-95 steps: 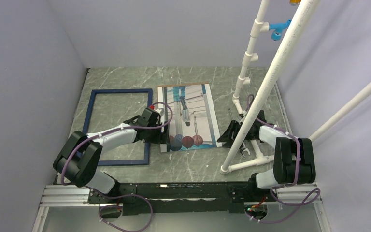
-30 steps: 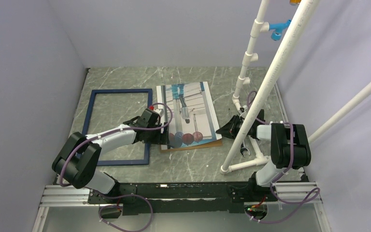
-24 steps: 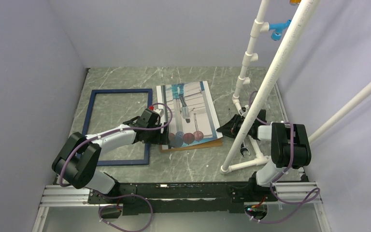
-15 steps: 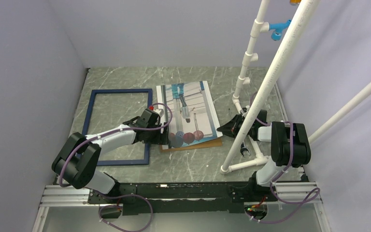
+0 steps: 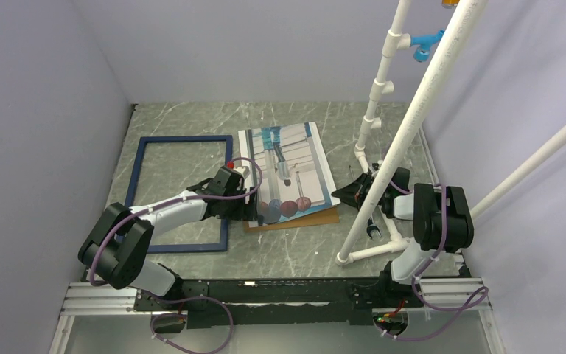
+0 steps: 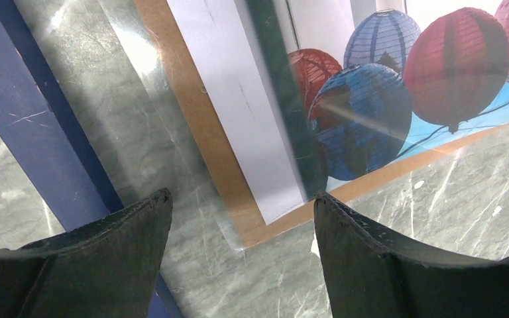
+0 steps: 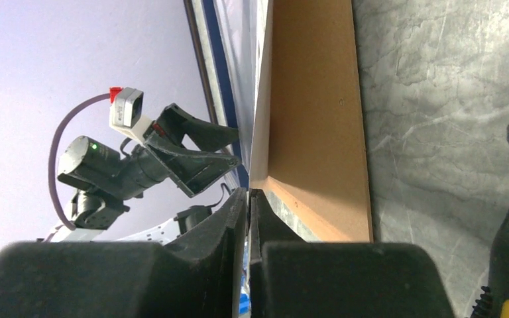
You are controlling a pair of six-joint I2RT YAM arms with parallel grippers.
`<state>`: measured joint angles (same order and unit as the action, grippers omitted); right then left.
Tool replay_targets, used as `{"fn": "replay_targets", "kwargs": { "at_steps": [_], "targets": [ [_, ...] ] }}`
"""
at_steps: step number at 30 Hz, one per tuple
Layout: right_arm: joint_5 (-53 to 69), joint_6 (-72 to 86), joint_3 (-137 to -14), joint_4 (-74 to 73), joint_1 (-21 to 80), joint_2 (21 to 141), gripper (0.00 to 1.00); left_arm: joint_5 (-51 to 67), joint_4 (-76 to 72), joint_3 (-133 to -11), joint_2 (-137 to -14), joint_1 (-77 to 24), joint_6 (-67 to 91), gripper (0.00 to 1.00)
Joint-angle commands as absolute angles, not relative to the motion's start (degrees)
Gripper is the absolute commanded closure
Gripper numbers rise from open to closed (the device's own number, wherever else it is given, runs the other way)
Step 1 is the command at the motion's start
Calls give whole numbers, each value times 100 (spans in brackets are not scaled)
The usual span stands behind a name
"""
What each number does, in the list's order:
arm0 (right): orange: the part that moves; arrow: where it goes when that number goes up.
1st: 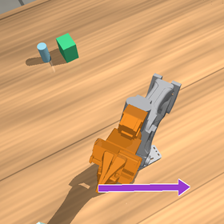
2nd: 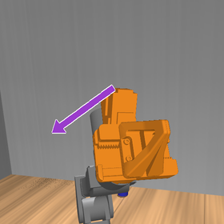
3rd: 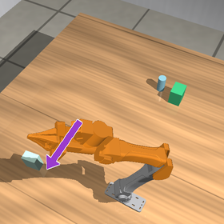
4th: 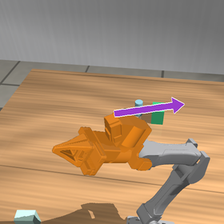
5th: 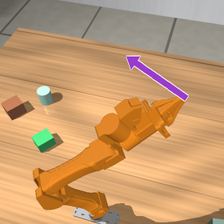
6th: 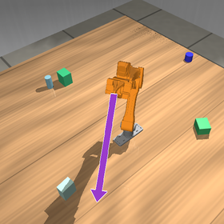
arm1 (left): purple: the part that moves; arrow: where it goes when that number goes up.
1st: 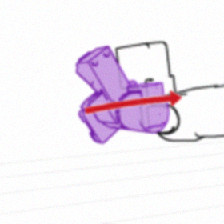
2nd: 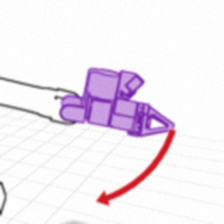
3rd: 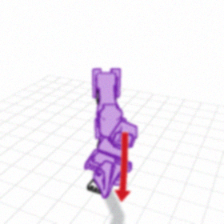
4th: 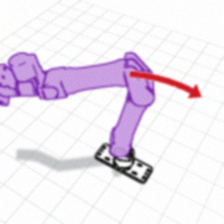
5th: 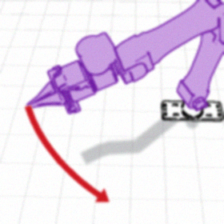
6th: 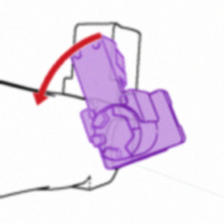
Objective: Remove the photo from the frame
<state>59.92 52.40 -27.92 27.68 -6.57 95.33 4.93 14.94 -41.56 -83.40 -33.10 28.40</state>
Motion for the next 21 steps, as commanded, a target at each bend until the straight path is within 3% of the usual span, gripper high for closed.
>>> {"fn": "replay_targets", "kwargs": {
  "at_steps": [1,5,9,14,21],
  "targets": [
    [6296,5825,-2647,3956,-722,9664,94,579,1522,-4021,-8299,-3331,2924,18],
    [6323,6226,-2522,4513,-743,9763,86,571,1531,-4025,-8289,-3323,2919,18],
    [6318,6426,-2437,4841,-761,9860,85,567,1524,-4018,-8271,-3329,2917,17],
    [6302,6680,-2414,5167,-816,9912,100,583,1489,-3991,-8275,-3324,2931,17],
    [6367,6526,-2423,4991,-883,9685,98,697,1419,-3943,-8225,-3319,2953,14]
  ]
}}
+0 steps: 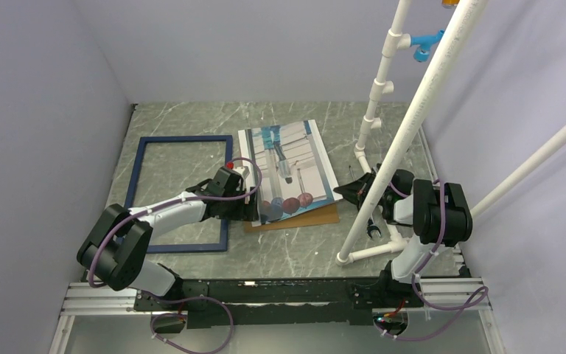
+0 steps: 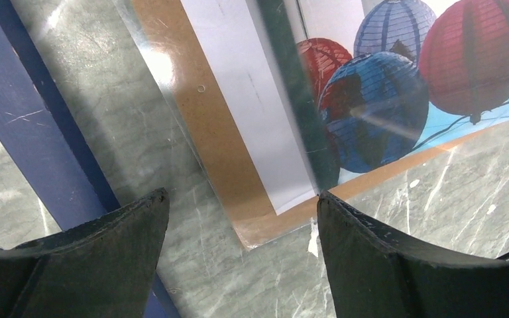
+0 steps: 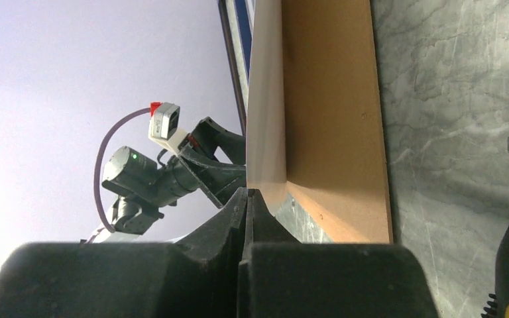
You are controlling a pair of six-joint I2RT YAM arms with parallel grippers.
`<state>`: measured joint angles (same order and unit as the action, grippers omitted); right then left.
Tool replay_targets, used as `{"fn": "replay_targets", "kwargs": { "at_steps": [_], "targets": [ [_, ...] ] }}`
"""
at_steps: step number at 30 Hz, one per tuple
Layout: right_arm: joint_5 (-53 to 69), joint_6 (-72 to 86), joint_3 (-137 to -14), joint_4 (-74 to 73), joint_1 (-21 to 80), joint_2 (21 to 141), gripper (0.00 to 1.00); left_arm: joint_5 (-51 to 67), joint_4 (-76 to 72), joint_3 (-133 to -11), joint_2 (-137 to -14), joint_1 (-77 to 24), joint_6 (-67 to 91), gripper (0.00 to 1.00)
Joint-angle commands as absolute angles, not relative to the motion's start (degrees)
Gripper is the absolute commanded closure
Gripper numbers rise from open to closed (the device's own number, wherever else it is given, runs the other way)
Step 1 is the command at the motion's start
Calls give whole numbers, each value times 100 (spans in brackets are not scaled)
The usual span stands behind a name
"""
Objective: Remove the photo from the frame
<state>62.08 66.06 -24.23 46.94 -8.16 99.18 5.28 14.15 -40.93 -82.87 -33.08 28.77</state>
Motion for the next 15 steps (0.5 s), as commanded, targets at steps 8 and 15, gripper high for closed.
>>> {"fn": "replay_targets", "kwargs": {
  "at_steps": [8,15],
  "targets": [
    [6430,7969,-2095,7304,-918,10266,87,820,1330,-3940,-8259,-3295,2979,13],
    [6389,8763,-1989,8591,-948,10930,87,841,1301,-3894,-8266,-3297,2987,13]
  ]
}}
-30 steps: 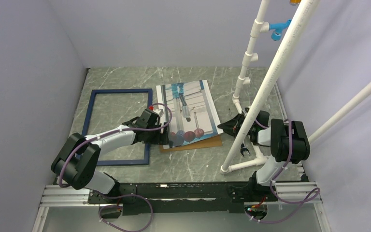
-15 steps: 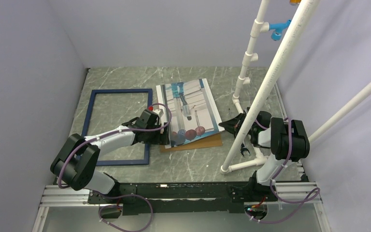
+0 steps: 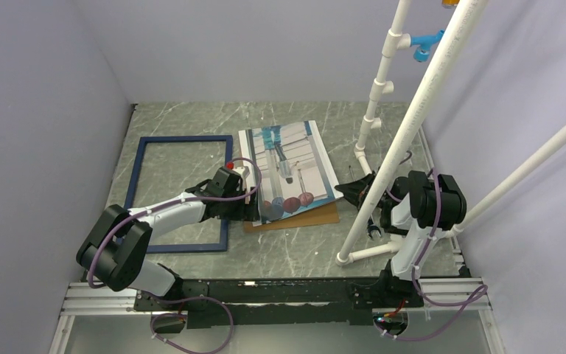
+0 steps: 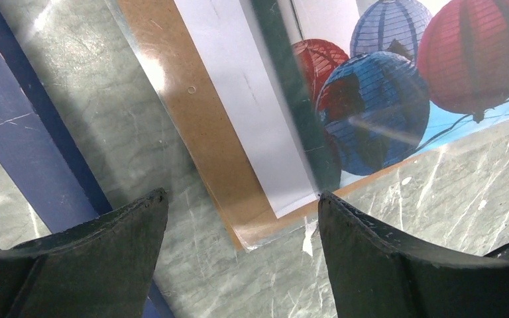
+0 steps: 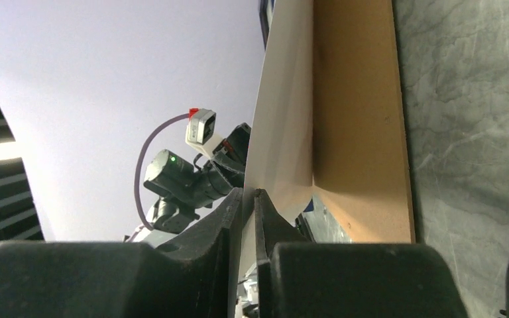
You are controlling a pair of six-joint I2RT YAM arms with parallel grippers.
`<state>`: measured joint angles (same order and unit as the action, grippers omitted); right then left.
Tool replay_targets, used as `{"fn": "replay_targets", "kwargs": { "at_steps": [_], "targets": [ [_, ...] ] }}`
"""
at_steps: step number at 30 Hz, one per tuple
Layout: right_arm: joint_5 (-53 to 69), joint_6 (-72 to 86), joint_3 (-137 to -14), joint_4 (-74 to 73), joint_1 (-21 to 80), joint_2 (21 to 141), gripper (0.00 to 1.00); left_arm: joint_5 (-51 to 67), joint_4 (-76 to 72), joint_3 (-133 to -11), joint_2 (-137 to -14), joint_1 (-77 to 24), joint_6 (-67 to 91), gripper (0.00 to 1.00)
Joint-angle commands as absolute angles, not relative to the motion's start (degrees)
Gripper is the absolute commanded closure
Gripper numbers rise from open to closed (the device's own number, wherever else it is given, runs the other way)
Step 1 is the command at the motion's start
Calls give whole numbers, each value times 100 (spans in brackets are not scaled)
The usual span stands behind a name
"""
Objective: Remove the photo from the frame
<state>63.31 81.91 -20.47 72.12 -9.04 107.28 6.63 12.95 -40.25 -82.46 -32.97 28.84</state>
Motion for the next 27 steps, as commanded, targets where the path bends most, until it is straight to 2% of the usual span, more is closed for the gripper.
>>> {"fn": "replay_targets", "kwargs": {
  "at_steps": [1,4,7,11,17,21,25,27],
  "targets": [
    [6382,8756,-1991,8596,-949,10953,87,842,1306,-3900,-8262,-3295,2984,13],
    [6337,8564,-2004,8298,-960,10859,89,831,1310,-3902,-8262,-3294,2979,13],
    [6307,8102,-2073,7518,-974,10554,100,828,1302,-3902,-8262,-3294,2979,13],
    [6230,7190,-2197,5877,-1061,9875,100,818,1295,-3902,-8245,-3294,2997,12],
    [5970,4696,-2735,2485,-1102,8749,100,939,1254,-3887,-8200,-3236,2988,11],
    [5814,4156,-2872,1729,-1078,8272,100,1097,1134,-3851,-8157,-3133,3033,10],
    [4738,3053,-3400,-314,-1048,7326,100,1329,1030,-3833,-8110,-3036,3096,9],
    [4781,2925,-3557,-504,-1034,7263,100,1428,959,-3843,-8165,-3021,3094,9]
  ]
}}
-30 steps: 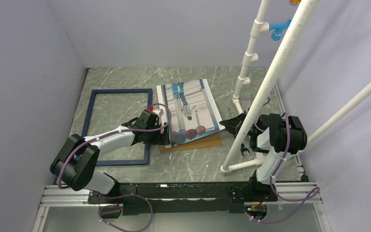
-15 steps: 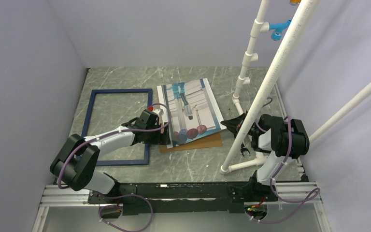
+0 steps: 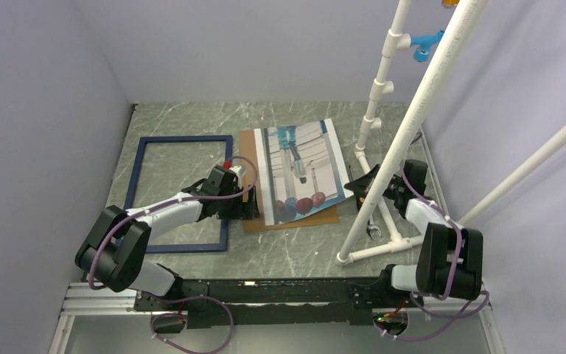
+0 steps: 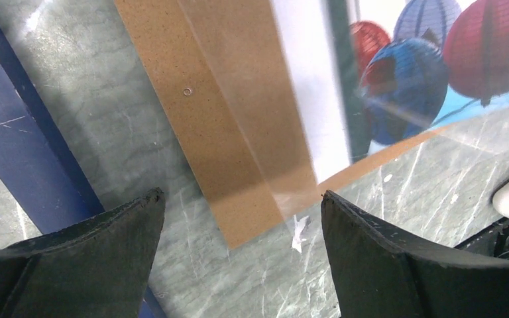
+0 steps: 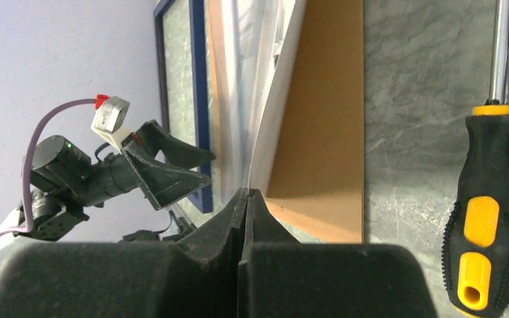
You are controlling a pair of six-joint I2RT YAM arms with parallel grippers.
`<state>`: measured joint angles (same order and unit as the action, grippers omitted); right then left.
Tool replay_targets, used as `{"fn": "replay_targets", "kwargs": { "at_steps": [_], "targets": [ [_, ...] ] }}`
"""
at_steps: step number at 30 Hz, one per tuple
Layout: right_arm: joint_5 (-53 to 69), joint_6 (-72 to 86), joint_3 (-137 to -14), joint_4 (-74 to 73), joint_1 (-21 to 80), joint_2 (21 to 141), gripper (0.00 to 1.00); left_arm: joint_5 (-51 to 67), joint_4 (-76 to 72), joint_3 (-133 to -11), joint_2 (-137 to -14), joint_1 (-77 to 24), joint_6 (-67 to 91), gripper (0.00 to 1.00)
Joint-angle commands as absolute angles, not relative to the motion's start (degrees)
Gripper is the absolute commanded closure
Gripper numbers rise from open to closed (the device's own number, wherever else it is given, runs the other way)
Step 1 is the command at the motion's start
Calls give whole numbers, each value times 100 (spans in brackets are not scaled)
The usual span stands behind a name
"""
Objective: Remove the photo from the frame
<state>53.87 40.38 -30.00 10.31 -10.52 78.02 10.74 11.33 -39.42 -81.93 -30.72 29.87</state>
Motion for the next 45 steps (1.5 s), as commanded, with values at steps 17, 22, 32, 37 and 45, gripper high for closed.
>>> {"fn": "replay_targets", "kwargs": {
  "at_steps": [17,22,32,37,45],
  "targets": [
    [2535,2205,-4808,-3008,167,6909,100,1559,951,-3904,-8225,-2835,3161,10],
    [1967,2143,-5298,-3525,186,6799,100,1613,820,-3827,-8333,-2762,3164,11],
    [3137,2685,-5771,-2874,176,6756,100,1758,634,-3789,-8505,-2695,3143,11],
    [3251,2675,-5532,-2919,176,6788,100,1941,503,-3750,-8385,-2689,3222,10],
    [3009,2668,-7231,-3134,21,7032,100,1912,583,-3744,-8331,-2630,3175,10]
  ]
}}
